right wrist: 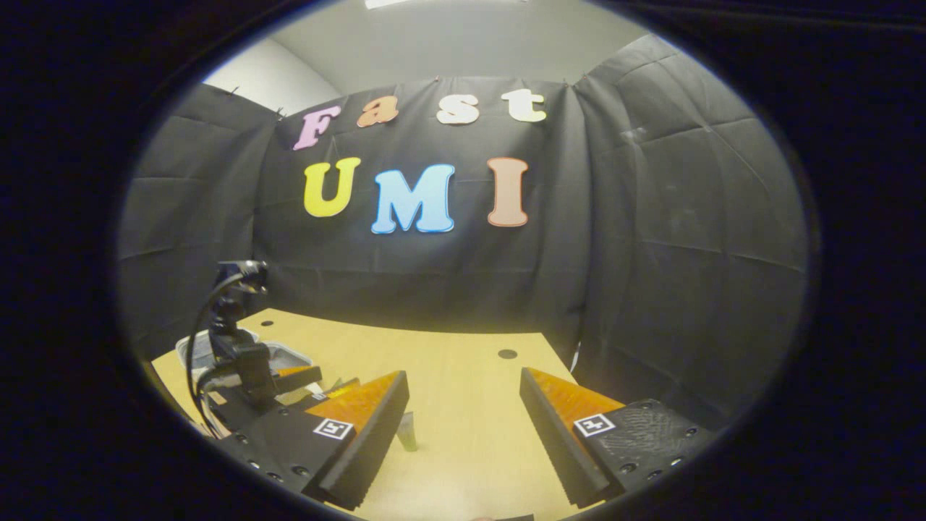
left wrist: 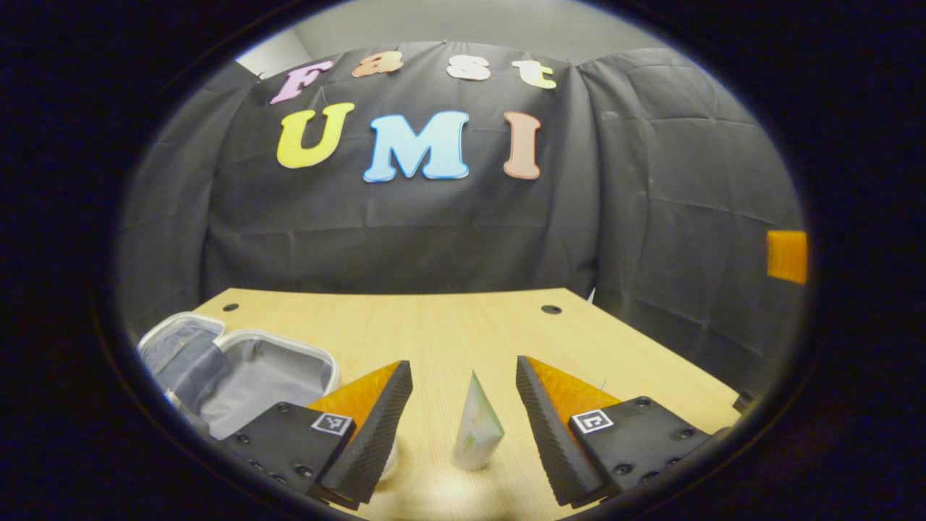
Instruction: First open the suitcase, pack the skin care products into it, and then close the suitcase.
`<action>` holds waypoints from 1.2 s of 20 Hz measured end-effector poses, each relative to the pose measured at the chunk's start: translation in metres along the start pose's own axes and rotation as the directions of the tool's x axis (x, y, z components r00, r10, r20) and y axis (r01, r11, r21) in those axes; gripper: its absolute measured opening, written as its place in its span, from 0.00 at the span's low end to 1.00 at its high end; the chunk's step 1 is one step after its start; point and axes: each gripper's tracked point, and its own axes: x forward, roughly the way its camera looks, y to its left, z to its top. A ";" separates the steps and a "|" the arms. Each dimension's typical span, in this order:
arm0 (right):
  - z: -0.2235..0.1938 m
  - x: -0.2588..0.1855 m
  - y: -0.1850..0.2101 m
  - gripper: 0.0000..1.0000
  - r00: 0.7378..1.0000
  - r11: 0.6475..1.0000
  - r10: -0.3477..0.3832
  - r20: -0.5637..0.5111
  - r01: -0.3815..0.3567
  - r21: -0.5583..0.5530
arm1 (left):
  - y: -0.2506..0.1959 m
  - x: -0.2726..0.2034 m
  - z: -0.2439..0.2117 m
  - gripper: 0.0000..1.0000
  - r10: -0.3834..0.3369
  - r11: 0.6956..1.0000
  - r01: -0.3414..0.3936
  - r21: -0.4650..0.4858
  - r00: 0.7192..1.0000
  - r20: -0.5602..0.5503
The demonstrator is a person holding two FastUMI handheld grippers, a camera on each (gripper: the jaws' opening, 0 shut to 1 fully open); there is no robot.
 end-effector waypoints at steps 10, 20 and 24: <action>-0.033 0.019 0.013 0.94 0.993 0.994 0.079 -0.084 -0.085 -0.063 | 0.012 0.045 -0.065 0.62 -0.019 0.998 0.026 0.059 0.992 -0.123; -0.109 0.092 0.072 0.94 0.952 0.980 0.199 -0.231 -0.195 0.039 | 0.045 -0.009 0.002 0.41 -0.174 0.971 0.115 -0.210 0.942 -0.288; -0.172 0.114 0.079 0.89 0.899 0.979 0.203 -0.387 -0.180 0.094 | 0.097 -0.056 0.049 0.43 -0.163 0.968 0.094 -0.231 0.940 -0.299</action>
